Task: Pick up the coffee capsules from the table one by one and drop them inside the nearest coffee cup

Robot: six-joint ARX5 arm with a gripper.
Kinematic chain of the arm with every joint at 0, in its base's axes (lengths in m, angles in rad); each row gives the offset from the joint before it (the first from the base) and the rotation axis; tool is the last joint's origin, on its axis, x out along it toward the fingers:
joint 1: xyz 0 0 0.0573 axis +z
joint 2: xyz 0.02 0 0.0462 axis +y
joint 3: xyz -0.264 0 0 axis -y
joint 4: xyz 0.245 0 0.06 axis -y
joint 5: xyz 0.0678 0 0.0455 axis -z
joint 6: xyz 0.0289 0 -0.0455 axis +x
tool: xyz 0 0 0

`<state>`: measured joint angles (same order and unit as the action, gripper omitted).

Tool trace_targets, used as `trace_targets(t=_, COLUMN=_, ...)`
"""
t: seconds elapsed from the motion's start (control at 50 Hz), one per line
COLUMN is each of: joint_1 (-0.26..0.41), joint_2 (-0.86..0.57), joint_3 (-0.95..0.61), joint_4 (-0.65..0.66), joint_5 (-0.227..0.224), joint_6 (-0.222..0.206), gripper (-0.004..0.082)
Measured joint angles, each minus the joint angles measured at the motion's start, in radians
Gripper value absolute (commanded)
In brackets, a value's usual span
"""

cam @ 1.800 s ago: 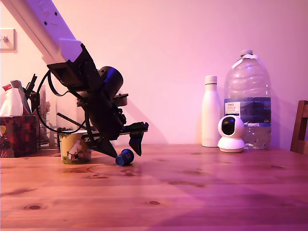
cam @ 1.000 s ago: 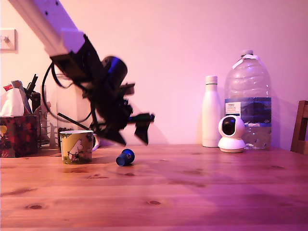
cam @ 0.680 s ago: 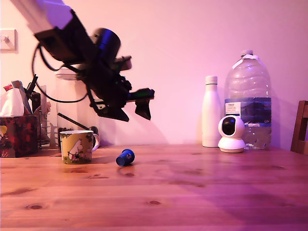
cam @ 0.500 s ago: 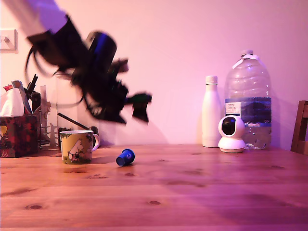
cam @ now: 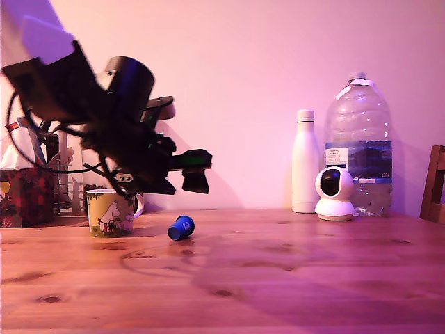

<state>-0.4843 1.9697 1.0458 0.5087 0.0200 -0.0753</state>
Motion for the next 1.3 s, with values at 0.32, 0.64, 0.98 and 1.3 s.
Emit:
trace_targets(t=0.32, joint_1=0.000, joint_2=0.000, joint_3=-0.136, joint_4=0.191, joint_5=-0.001, joint_6=0.000, gripper=0.0623)
trace_targets(t=0.64, joint_1=0.001, joint_2=0.000, joint_3=-0.148, joint_4=0.190, joint_5=-0.016, joint_6=0.000, gripper=0.0624)
trace_targets(t=0.98, joint_1=0.000, joint_2=0.000, joint_3=-0.148, joint_4=0.169, joint_5=-0.018, joint_6=0.000, gripper=0.0624)
trace_targets(t=1.3, joint_1=0.000, joint_2=0.000, joint_3=-0.148, joint_4=0.138, joint_5=-0.014, joint_6=0.000, gripper=0.0623)
